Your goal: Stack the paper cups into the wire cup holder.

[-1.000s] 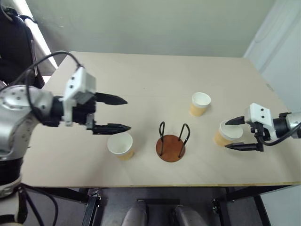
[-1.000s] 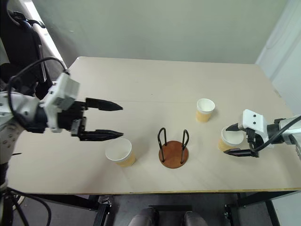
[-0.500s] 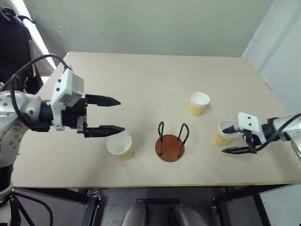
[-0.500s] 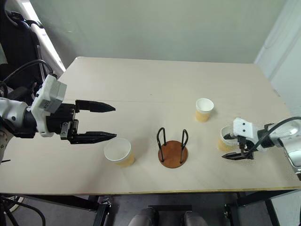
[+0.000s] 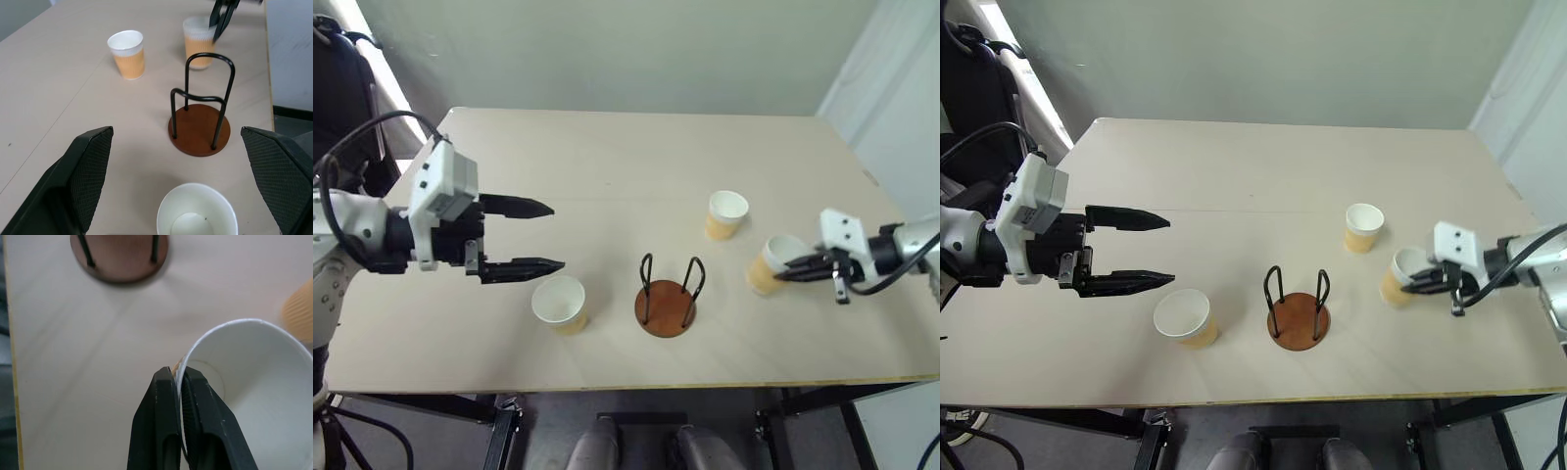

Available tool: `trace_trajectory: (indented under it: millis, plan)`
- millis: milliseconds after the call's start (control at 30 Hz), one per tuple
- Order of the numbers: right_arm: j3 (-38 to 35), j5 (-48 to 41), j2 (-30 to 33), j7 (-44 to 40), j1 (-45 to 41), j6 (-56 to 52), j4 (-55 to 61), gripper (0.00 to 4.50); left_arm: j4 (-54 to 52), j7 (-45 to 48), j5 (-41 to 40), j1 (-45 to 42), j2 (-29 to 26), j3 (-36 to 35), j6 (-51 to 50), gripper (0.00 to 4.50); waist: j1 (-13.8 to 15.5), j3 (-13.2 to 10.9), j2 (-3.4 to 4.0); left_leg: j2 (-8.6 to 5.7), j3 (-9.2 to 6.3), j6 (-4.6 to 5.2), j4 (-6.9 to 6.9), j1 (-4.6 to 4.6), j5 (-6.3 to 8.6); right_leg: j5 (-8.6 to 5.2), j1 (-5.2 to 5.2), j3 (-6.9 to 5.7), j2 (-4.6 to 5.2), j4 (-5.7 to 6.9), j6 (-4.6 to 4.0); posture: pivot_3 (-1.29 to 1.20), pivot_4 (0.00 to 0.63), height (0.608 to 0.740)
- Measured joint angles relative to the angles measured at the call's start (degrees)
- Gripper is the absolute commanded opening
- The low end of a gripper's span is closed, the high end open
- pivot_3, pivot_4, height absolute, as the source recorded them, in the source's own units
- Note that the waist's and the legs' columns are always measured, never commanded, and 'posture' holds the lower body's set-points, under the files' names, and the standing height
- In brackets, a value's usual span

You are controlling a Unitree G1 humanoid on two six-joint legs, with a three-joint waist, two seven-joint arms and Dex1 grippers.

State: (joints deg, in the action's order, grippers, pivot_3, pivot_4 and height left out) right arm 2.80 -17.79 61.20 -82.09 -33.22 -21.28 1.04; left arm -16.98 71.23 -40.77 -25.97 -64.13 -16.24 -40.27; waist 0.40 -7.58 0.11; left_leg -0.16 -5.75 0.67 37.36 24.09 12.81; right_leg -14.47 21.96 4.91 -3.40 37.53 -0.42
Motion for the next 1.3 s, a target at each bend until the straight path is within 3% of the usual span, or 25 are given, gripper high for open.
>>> trace_trajectory:
  millis: [167, 267, 467, 900, 1000, 1300]
  plan:
    - [-5.9, -14.0, -4.8, 0.8, -14.0, -8.9, 7.6, 0.07, 1.0, 0.0, 0.0, 0.0, -0.3, -0.1, 1.1, 4.5, -0.3, 0.0, -0.02, 0.13, -0.01, -0.25, -0.35, -0.06, -0.2, -0.1, 0.14, -0.01, -0.15, 0.03, -0.25, 0.0, 0.15, 0.74]
    - [-4.8, -19.2, -8.9, 2.1, -17.0, -12.3, 14.2, 0.07, 1.2, 0.0, 0.2, -0.1, -0.3, 0.1, 1.7, 4.5, -0.4, 0.0, -0.06, 0.22, -0.1, -0.4, -0.38, -0.05, -0.3, -0.22, 0.16, -0.09, -0.24, 0.06, -0.43, 0.0, 0.15, 0.74]
    - [4.5, -16.3, -13.3, 3.5, -15.3, -12.5, 17.6, 0.07, 1.4, -0.3, 0.6, 0.0, -0.2, 1.2, 2.3, 4.5, -0.2, 0.0, -0.05, 0.21, -0.12, -0.4, -0.38, 0.04, -0.29, -0.24, 0.23, -0.11, -0.21, 0.06, -0.43, 0.0, 0.15, 0.74]
    - [8.1, -11.2, -13.7, 2.7, -12.3, -9.0, 16.2, 0.07, -0.7, -1.4, -0.1, 2.7, -0.5, 0.4, 2.1, 4.5, -0.4, 0.0, -0.06, 0.21, -0.11, -0.41, -0.34, 0.01, -0.3, -0.24, 0.33, -0.11, -0.21, 0.37, -0.46, 0.0, 0.15, 0.74]
    - [9.7, -9.5, -14.9, 2.8, -12.4, -8.7, 15.1, 0.65, -1.0, -1.6, -0.2, 3.2, -1.0, -0.5, 1.6, 4.5, -0.4, 0.0, -0.06, 0.21, -0.11, -0.41, -0.35, -0.02, -0.3, -0.2, 0.34, -0.11, -0.21, 0.4, -0.52, 0.0, 0.15, 0.74]
    - [9.6, -7.0, -15.5, 3.1, -15.8, -7.9, 9.8, 3.79, -1.6, -2.5, -0.4, 4.7, -1.4, -1.6, 1.2, 4.5, -0.4, 0.0, -0.06, 0.21, -0.11, -0.41, -0.35, -0.01, -0.3, -0.15, 0.36, -0.13, -0.21, 0.42, -0.6, 0.0, 0.15, 0.74]
